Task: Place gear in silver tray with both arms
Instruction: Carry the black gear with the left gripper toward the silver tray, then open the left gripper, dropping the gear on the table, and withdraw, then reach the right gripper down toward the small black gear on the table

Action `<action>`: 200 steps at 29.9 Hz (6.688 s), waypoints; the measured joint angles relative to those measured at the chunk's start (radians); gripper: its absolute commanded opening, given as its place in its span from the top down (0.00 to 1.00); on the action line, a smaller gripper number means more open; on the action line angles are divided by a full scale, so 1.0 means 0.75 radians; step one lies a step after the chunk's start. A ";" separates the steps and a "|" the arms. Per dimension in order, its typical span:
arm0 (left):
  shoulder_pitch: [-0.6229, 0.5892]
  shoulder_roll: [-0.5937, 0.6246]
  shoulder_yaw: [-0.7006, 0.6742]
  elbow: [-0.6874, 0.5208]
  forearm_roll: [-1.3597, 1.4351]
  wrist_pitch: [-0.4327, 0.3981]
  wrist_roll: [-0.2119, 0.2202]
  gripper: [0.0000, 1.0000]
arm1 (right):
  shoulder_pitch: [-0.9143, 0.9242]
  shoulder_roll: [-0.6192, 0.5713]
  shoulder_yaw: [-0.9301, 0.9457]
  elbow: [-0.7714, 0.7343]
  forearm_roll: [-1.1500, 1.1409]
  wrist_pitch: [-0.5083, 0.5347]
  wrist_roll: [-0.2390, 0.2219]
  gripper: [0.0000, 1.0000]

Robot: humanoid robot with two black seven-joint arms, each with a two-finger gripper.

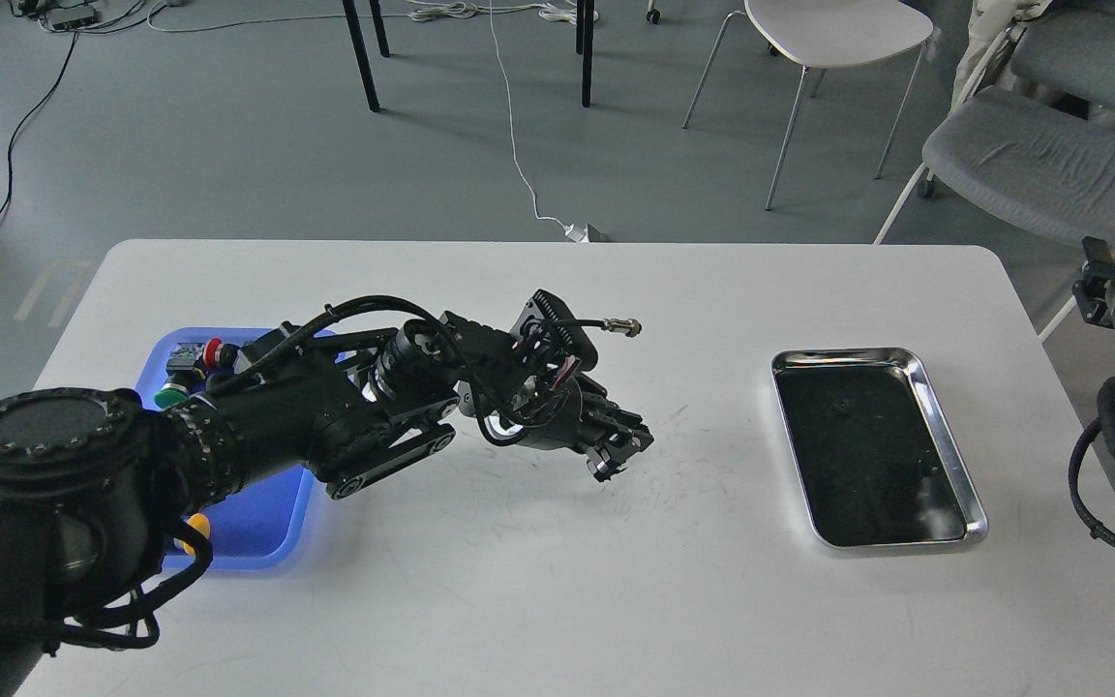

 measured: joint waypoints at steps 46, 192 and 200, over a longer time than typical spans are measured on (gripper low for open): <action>0.095 0.000 -0.003 -0.092 -0.141 0.040 0.000 0.68 | 0.008 0.010 -0.039 0.000 -0.010 -0.002 0.000 0.05; 0.227 0.728 -0.300 0.280 -2.310 0.076 0.000 0.01 | 0.933 0.480 -1.447 0.883 -1.987 0.198 0.000 0.12; 0.232 0.728 -0.302 0.280 -2.310 0.076 0.000 0.01 | 0.933 0.496 -1.470 0.877 -2.000 0.198 0.000 0.15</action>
